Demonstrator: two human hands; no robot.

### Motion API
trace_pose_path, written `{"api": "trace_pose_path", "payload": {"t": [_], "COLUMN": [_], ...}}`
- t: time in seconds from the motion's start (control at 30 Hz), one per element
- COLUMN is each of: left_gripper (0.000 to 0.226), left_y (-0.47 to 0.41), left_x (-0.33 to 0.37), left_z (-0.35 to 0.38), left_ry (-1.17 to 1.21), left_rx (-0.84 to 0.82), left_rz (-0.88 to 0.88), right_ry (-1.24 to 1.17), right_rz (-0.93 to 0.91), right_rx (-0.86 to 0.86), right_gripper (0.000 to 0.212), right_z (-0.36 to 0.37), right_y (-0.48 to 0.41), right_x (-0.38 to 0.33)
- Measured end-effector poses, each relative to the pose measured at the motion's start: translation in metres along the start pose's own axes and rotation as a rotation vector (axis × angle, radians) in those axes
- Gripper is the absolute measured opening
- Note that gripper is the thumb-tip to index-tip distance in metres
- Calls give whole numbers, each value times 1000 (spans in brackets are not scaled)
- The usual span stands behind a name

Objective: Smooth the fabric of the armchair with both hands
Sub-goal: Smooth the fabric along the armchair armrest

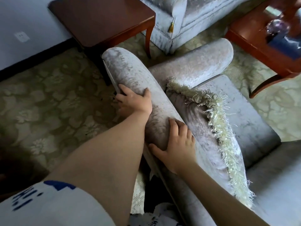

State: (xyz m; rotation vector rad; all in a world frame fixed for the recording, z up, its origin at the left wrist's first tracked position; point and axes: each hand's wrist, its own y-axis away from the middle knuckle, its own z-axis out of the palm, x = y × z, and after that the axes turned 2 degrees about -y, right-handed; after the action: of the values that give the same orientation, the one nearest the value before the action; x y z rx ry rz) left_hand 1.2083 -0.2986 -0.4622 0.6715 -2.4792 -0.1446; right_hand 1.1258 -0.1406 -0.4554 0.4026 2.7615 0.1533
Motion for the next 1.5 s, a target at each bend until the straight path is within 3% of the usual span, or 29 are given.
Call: {"api": "trace_pose_path", "payload": {"t": [0.2, 0.33, 0.57, 1.5], "left_gripper": [97, 96, 96, 97], "left_y": [18, 22, 18, 14], "left_x": [4, -3, -1, -2], "left_z": [-4, -4, 7, 11], "left_ry": [11, 49, 82, 51], "left_rx": [-38, 30, 122, 127], "left_rz": [0, 8, -2, 5], "right_ry": [-67, -21, -56, -58], "right_rz": [87, 216, 223, 198], "right_rx": [-39, -14, 120, 100], "right_gripper": [111, 107, 103, 103], "right_z": [-9, -2, 14, 12], "right_y": [0, -12, -17, -15], "right_x": [1, -20, -14, -13]}}
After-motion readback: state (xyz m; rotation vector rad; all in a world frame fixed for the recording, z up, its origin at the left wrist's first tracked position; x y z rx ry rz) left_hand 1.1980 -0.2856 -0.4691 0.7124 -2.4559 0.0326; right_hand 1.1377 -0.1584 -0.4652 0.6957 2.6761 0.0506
